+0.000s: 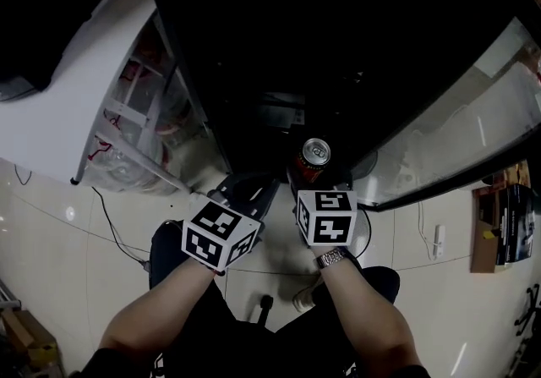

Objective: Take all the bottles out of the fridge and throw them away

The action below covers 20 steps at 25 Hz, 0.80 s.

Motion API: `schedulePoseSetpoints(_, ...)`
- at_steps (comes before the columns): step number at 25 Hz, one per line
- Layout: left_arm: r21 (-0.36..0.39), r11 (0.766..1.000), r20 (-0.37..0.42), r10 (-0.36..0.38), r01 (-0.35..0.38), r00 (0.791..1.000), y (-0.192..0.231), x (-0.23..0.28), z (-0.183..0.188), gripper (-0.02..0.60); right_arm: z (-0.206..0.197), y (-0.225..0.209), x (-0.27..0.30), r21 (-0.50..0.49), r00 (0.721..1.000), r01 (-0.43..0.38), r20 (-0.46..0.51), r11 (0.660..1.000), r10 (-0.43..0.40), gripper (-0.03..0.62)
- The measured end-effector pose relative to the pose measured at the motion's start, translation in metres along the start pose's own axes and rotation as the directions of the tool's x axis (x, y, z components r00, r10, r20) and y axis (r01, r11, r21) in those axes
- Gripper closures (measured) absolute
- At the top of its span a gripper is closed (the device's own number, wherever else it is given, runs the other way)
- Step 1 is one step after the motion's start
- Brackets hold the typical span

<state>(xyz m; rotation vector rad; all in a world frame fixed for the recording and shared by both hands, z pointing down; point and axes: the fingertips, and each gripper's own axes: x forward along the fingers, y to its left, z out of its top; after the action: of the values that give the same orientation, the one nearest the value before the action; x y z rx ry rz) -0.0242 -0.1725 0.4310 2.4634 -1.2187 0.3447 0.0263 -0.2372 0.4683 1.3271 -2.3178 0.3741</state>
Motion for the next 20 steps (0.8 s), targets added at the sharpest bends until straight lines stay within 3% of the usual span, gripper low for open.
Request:
schedulePoseSetpoints(9, -0.014, 1.000, -0.020, -0.017, 0.017, 1.000, -0.057, -0.011, -0.036, 0.578, -0.055, -0.014, -0.056, 0.024, 0.999, 0.027, -0.040, 0.999, -0.026, 0.270)
schedulePoseSetpoints(20, 0.014, 0.995, -0.062, -0.101, 0.103, 0.993, -0.108, 0.003, -0.059, 0.578, -0.114, -0.056, -0.100, 0.123, 0.988, 0.137, -0.091, 0.983, -0.126, 0.269)
